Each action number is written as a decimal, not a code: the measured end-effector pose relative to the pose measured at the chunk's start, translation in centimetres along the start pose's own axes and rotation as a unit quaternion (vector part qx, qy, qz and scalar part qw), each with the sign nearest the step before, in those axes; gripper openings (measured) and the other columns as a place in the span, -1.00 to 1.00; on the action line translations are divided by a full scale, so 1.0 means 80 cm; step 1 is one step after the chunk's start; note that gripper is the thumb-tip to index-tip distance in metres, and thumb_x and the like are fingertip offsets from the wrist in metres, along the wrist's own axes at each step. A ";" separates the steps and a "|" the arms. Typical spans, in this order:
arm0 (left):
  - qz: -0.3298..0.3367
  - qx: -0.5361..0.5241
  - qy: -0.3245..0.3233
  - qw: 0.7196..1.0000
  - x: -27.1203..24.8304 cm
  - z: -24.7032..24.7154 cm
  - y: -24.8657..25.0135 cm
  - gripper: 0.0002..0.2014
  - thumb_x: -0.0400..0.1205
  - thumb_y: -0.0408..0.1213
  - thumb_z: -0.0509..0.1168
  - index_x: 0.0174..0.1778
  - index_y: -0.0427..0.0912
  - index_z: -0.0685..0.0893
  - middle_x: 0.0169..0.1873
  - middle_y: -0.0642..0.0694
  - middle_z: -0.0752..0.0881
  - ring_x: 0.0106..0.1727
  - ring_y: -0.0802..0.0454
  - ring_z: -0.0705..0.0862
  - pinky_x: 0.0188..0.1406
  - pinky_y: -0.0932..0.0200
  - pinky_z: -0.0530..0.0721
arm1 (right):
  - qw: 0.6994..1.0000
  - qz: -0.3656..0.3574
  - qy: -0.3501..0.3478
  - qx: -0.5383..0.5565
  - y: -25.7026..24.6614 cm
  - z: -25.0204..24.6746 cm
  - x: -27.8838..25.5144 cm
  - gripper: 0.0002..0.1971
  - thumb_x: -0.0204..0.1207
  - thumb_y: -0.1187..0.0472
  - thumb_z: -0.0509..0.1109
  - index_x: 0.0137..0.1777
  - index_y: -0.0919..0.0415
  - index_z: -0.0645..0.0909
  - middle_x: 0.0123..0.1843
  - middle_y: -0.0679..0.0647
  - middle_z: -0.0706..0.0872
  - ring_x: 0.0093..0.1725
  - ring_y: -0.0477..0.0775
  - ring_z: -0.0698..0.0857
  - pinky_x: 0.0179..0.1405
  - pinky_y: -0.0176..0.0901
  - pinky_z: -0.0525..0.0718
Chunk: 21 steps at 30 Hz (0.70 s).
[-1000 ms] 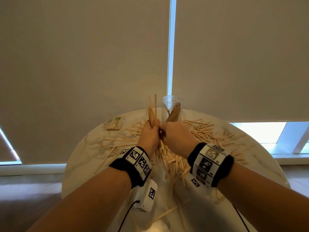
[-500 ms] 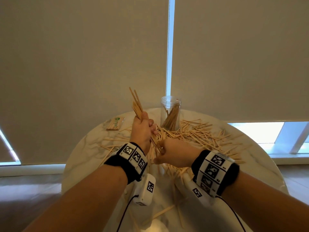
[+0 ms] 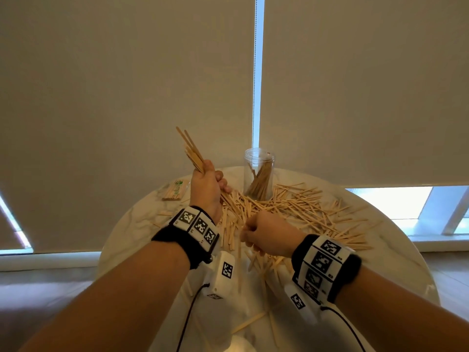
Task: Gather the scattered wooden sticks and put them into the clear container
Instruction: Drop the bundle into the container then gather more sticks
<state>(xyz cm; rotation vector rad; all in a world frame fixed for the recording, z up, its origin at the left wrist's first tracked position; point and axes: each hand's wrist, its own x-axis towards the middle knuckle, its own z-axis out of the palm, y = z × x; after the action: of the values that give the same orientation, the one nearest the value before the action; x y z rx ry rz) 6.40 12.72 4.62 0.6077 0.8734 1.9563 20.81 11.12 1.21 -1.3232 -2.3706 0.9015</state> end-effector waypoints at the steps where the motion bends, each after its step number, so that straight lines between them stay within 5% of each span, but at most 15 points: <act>1: 0.005 0.005 0.007 1.000 0.003 -0.001 0.005 -0.81 0.82 -0.09 0.08 -0.03 -0.08 0.45 -0.49 0.02 0.36 -0.58 0.17 0.32 -0.61 0.24 0.43 | 1.000 0.001 0.004 -0.007 0.002 -0.001 0.000 -0.77 0.69 0.21 0.29 0.03 0.34 0.73 -0.24 0.08 0.72 -0.36 -0.04 0.66 -0.34 -0.14 0.74; 4: 0.024 0.025 0.021 0.999 0.011 -0.008 0.012 -0.77 0.80 0.00 0.08 -0.03 -0.07 0.47 -0.50 0.03 0.35 -0.59 0.17 0.30 -0.62 0.24 0.41 | 0.997 0.005 0.047 -0.062 0.002 -0.007 -0.001 -0.70 0.67 0.08 0.28 0.02 0.32 0.70 -0.23 0.11 0.73 -0.27 0.01 0.66 -0.15 0.04 0.75; 8: 0.013 0.113 0.001 0.994 0.010 -0.022 0.006 -0.70 0.77 0.07 0.11 -0.05 -0.10 0.49 -0.47 0.00 0.43 -0.57 0.14 0.38 -0.59 0.21 0.43 | 0.983 -0.002 0.170 -0.070 0.004 -0.038 0.008 -0.79 0.66 0.02 0.29 -0.06 0.10 0.68 -0.18 -0.01 0.73 -0.24 -0.05 0.68 -0.24 -0.19 0.66; 12: -0.036 0.274 -0.142 0.950 -0.027 -0.018 -0.021 -0.66 0.81 -0.01 0.05 0.11 -0.20 0.59 -0.14 -0.19 0.80 -0.12 -0.17 0.80 -0.04 -0.07 0.80 | 0.968 -0.063 0.231 0.071 -0.009 -0.060 0.022 -0.80 0.59 0.11 0.37 -0.23 0.16 0.66 -0.36 -0.06 0.66 -0.41 -0.15 0.58 -0.36 -0.26 0.48; 14: -0.042 0.287 -0.186 0.939 -0.039 -0.010 -0.037 -0.65 0.81 0.01 0.04 0.16 -0.17 0.60 -0.17 -0.17 0.78 -0.29 -0.12 0.76 -0.18 -0.06 0.79 | 0.966 -0.079 0.225 0.095 -0.017 -0.064 0.025 -0.82 0.60 0.13 0.38 -0.22 0.14 0.67 -0.36 -0.07 0.67 -0.39 -0.16 0.60 -0.36 -0.29 0.49; 17: -0.043 0.276 -0.171 0.945 -0.040 -0.009 -0.047 -0.71 0.78 0.07 0.09 0.09 -0.10 0.50 -0.38 -0.03 0.51 -0.55 0.15 0.45 -0.56 0.17 0.52 | 0.978 -0.073 0.183 0.070 -0.018 -0.078 0.029 -0.85 0.62 0.13 0.40 -0.11 0.18 0.72 -0.29 -0.05 0.70 -0.29 -0.09 0.64 -0.29 -0.22 0.58; 21: -0.048 0.331 -0.212 0.918 -0.050 -0.017 -0.051 -0.73 0.76 0.07 0.14 0.10 -0.08 0.46 -0.43 0.04 0.46 -0.56 0.16 0.37 -0.62 0.21 0.40 | 0.972 -0.045 0.190 0.128 -0.018 -0.108 0.035 -0.75 0.66 0.04 0.34 0.23 0.14 0.62 0.09 0.03 0.73 0.06 0.04 0.73 0.16 0.07 0.75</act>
<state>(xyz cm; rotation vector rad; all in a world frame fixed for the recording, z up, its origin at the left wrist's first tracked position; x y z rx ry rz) 9.52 10.24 0.32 1.2964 1.2488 1.3294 22.83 16.23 8.57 -1.1577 -1.9340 0.8112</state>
